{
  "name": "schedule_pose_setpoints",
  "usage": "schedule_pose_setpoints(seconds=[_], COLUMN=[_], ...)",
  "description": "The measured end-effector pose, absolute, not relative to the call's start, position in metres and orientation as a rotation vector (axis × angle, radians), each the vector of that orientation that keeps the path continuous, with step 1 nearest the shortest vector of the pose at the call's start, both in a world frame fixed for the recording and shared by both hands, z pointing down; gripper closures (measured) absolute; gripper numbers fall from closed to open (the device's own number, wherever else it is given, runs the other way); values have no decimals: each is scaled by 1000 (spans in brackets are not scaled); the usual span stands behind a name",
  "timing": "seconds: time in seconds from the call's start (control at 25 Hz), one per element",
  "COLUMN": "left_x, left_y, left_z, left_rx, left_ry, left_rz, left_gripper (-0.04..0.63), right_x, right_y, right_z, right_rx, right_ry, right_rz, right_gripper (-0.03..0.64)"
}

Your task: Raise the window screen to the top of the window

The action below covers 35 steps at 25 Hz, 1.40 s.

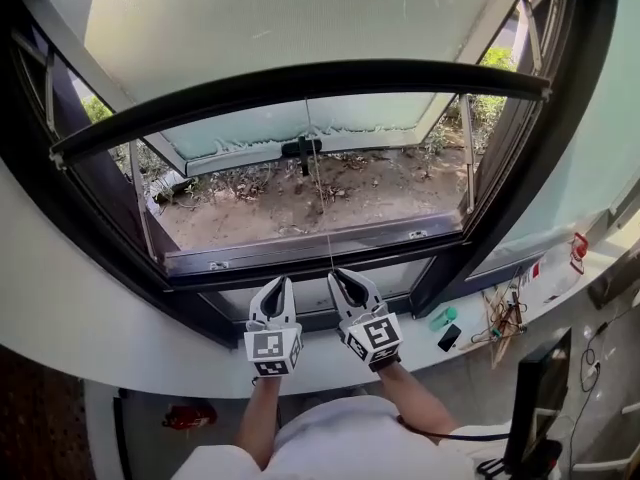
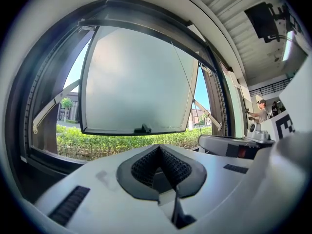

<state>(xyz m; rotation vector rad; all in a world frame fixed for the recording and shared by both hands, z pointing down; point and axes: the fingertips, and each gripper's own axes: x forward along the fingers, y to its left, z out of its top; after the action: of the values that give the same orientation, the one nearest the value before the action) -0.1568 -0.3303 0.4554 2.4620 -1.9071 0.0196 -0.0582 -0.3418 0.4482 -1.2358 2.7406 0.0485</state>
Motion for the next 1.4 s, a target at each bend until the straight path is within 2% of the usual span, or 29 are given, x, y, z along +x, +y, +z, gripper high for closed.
schedule_pose_setpoints(seconds=[1.0,1.4], left_x=[-150,-148], left_y=[-350,-346], left_z=[359,341], left_rx=[2596,2625], left_ry=[-1935,-1931], left_rz=[-135,-194], left_gripper=[594,594], right_x=[-76,-84], right_y=[-340,-337], right_z=[340,272], right_rx=[-1109,-1054], right_ry=[2605,2535], right_rz=[204,388], right_gripper=[586,586])
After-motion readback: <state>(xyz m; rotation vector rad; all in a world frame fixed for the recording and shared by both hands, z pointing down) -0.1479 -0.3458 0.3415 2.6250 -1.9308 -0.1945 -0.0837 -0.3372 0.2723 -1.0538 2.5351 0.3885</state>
